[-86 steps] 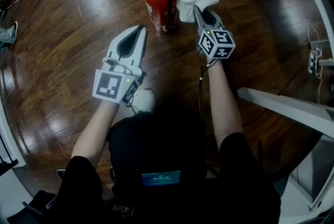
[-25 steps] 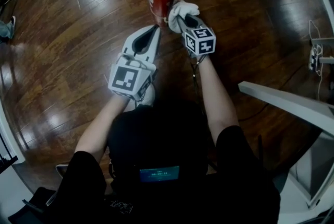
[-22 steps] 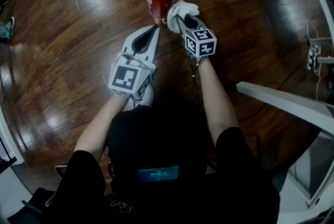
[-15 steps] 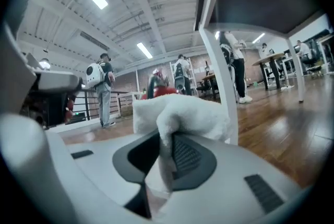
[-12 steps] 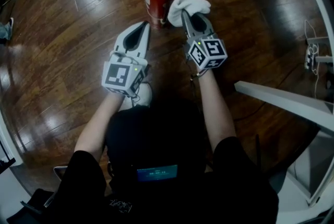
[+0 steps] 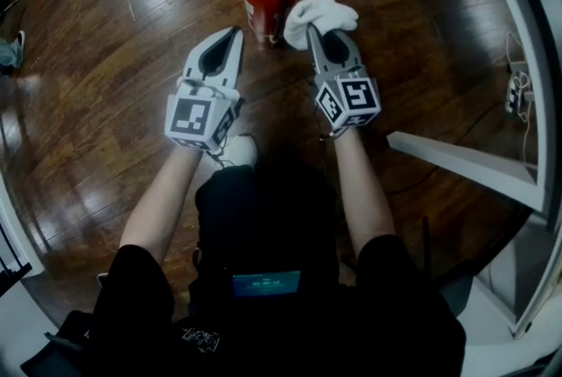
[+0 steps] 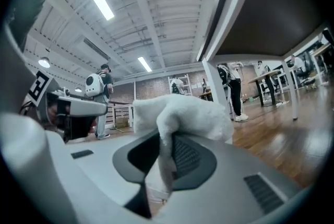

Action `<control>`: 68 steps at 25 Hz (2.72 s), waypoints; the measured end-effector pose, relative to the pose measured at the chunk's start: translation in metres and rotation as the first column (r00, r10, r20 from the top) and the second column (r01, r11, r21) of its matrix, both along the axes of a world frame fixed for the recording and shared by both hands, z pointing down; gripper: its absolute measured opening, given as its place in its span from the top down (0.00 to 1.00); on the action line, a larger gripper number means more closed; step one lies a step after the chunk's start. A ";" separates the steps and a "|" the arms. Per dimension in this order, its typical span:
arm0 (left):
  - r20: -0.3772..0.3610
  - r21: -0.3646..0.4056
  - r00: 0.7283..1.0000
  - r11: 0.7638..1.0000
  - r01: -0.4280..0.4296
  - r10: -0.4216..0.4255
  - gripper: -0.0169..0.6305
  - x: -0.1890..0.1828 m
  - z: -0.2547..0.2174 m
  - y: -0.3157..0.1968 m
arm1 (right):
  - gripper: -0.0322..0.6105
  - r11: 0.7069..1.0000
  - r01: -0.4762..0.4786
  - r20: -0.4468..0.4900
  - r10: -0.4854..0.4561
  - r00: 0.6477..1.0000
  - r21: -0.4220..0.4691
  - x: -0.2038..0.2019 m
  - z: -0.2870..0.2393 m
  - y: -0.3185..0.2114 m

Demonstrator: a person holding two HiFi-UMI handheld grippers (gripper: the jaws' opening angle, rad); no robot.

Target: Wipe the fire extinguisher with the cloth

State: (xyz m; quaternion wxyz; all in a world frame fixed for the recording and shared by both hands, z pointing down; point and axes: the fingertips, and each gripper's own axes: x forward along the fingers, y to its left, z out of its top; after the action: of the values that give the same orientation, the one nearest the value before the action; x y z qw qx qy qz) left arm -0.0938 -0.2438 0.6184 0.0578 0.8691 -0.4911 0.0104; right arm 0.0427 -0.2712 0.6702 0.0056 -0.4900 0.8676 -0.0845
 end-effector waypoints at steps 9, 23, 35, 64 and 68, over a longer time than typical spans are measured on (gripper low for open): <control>0.062 -0.077 0.998 0.997 0.024 -0.019 0.97 -0.027 -0.183 0.054 | 0.83 0.993 0.003 -0.051 -0.009 0.999 -0.115 0.010 -0.175 0.102; -0.061 -0.078 0.998 0.997 0.030 -0.034 0.97 0.019 -0.509 0.226 | 0.83 0.996 0.025 -0.028 -0.027 0.999 -0.091 0.036 -0.514 0.289; -0.055 -0.045 0.997 0.998 0.047 -0.050 0.97 0.054 -0.558 0.323 | 0.83 0.999 0.015 -0.019 -0.016 1.000 -0.052 0.064 -0.569 0.403; -0.108 -0.047 0.994 0.999 0.023 -0.028 0.97 0.042 -0.588 0.360 | 0.83 0.999 0.040 0.027 -0.039 0.999 -0.025 0.014 -0.619 0.413; -0.109 -0.059 0.993 0.998 0.028 -0.034 0.97 0.043 -0.591 0.360 | 0.83 0.999 0.033 0.033 -0.032 0.999 -0.034 0.015 -0.618 0.413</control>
State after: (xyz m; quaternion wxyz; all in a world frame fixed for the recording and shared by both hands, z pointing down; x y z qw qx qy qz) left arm -0.0505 0.1161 0.0274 0.1101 0.8586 -0.5000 -0.0242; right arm 0.0575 0.1421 0.0521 0.0100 -0.4744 0.8736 -0.1076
